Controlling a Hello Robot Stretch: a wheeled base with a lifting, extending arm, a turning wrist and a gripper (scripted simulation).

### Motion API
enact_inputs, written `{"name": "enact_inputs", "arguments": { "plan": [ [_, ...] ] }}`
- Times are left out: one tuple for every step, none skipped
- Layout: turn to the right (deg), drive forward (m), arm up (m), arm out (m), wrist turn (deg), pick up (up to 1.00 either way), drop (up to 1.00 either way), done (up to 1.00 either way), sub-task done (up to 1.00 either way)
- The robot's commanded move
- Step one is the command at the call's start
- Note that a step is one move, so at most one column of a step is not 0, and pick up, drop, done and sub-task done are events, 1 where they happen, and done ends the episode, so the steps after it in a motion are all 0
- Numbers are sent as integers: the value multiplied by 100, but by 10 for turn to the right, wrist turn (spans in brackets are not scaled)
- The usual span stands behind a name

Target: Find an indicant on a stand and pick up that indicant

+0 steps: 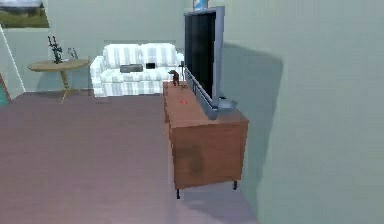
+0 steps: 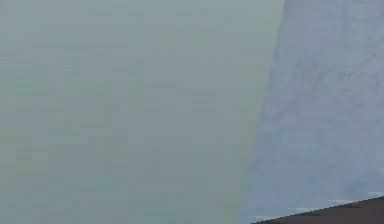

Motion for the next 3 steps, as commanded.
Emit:
{"name": "enact_inputs", "arguments": {
  "plan": [
    [0,60,0,0,0,0,0,0,0],
    [-450,0,0,0,0,0,0,0,0],
    [-60,0,0,0,0,0,0,0,0]
  ]
}}
